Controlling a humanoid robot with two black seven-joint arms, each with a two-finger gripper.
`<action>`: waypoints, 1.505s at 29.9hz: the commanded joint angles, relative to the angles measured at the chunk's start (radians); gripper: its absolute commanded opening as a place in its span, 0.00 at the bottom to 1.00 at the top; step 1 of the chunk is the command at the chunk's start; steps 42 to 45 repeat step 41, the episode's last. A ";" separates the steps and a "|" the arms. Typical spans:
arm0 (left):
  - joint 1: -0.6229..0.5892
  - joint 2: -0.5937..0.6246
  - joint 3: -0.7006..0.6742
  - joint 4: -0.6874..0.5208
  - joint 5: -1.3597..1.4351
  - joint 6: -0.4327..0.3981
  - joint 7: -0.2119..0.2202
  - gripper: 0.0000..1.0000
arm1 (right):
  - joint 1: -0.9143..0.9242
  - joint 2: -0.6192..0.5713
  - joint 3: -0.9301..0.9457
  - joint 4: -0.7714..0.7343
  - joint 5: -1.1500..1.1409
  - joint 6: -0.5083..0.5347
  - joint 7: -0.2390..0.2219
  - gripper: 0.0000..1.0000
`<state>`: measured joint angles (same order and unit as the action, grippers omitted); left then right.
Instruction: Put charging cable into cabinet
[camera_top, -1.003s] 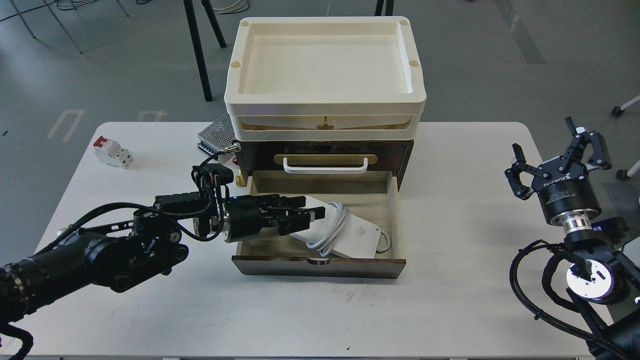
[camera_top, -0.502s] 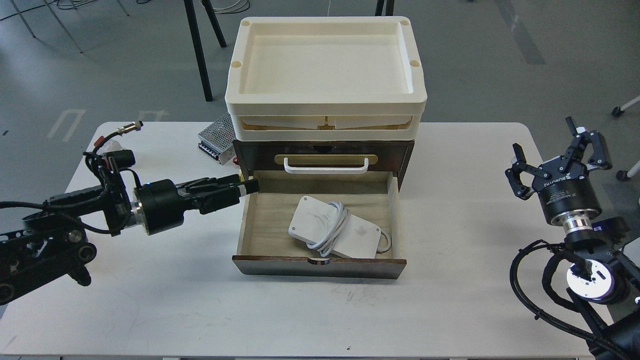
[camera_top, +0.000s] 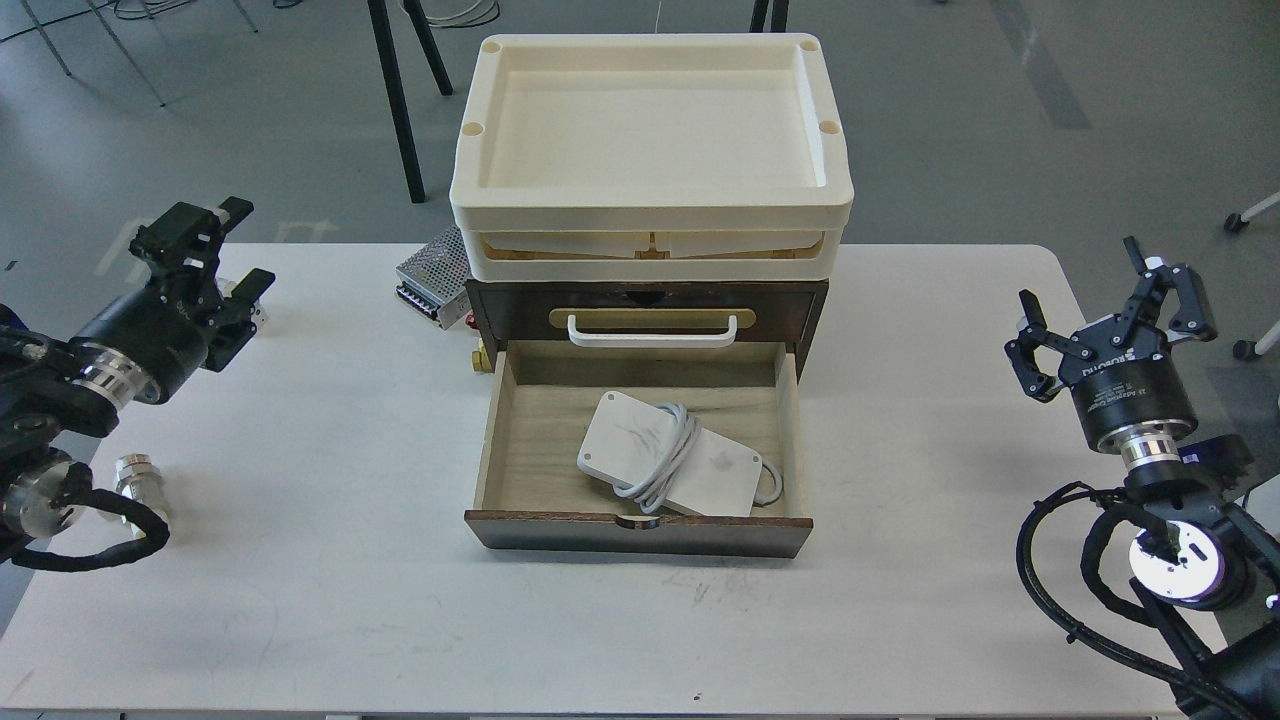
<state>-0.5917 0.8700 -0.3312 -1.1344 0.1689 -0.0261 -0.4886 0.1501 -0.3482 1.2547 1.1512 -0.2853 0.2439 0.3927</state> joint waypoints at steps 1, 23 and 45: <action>0.000 -0.106 -0.100 0.160 -0.069 -0.015 0.000 0.90 | 0.000 0.000 0.003 0.001 0.000 0.000 0.000 0.99; 0.067 -0.262 -0.138 0.400 -0.126 -0.327 0.000 0.94 | -0.001 0.002 0.008 0.001 0.002 -0.003 0.000 0.99; 0.104 -0.253 -0.140 0.387 -0.127 -0.403 0.000 0.94 | -0.001 0.002 0.006 0.001 0.002 -0.003 0.000 0.99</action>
